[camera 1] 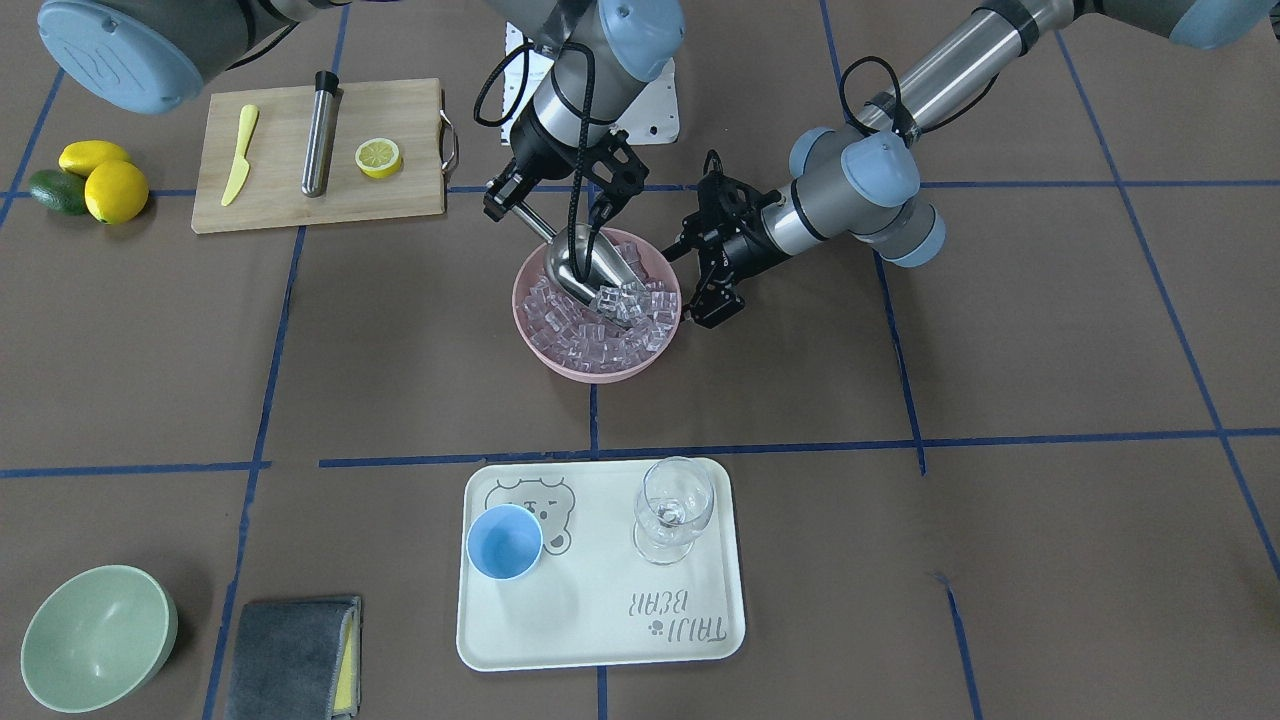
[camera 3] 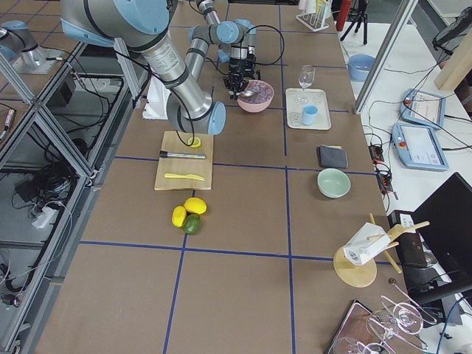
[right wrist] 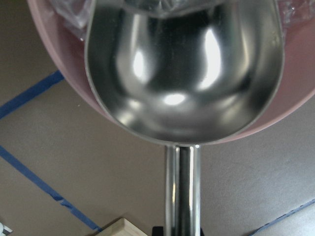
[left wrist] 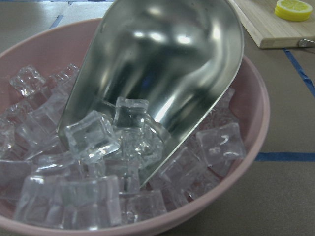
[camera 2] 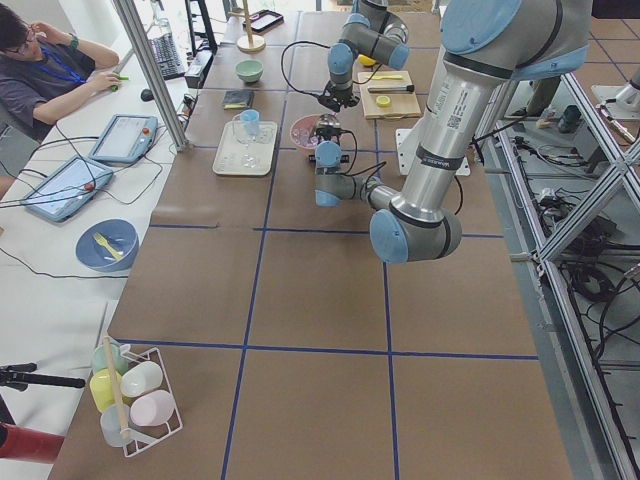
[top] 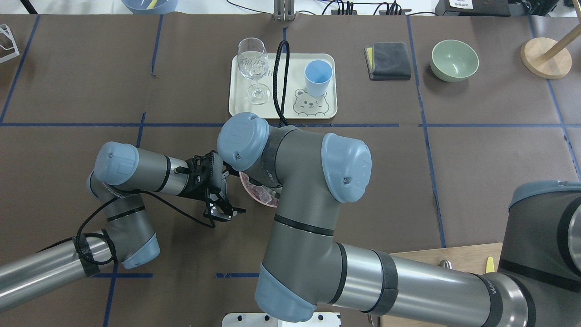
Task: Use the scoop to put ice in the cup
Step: 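Tilt the scoop up and lift it out of the bowl with ice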
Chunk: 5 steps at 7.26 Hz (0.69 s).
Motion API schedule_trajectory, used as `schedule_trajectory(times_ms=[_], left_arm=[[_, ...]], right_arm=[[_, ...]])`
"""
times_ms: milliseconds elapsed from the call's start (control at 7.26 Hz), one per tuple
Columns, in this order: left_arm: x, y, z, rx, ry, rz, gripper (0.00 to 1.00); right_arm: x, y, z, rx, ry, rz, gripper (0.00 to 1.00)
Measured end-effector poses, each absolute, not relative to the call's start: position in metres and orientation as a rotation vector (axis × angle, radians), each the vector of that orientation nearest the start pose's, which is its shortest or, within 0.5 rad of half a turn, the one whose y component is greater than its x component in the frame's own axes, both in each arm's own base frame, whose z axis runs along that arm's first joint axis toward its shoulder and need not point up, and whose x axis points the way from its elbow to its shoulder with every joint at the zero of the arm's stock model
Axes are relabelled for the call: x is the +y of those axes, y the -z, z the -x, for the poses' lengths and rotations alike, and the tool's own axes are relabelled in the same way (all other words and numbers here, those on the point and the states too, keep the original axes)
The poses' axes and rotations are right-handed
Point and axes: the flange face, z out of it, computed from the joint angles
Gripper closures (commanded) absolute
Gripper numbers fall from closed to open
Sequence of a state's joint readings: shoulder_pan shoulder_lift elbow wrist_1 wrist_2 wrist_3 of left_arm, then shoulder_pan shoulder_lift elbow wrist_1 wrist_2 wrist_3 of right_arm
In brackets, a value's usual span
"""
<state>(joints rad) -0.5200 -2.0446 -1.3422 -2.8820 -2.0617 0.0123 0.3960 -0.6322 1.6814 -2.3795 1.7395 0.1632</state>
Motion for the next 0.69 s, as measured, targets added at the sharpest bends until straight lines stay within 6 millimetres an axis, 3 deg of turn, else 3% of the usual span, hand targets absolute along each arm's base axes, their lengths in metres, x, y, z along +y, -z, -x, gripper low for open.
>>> schedule_trajectory(times_ms=[689], left_arm=[[-0.405, -0.346, -0.533, 1.177, -1.198, -1.219, 0.00]], right_arm=[[-0.350, -0.176, 0.522, -0.428, 0.932, -0.233, 1.00]])
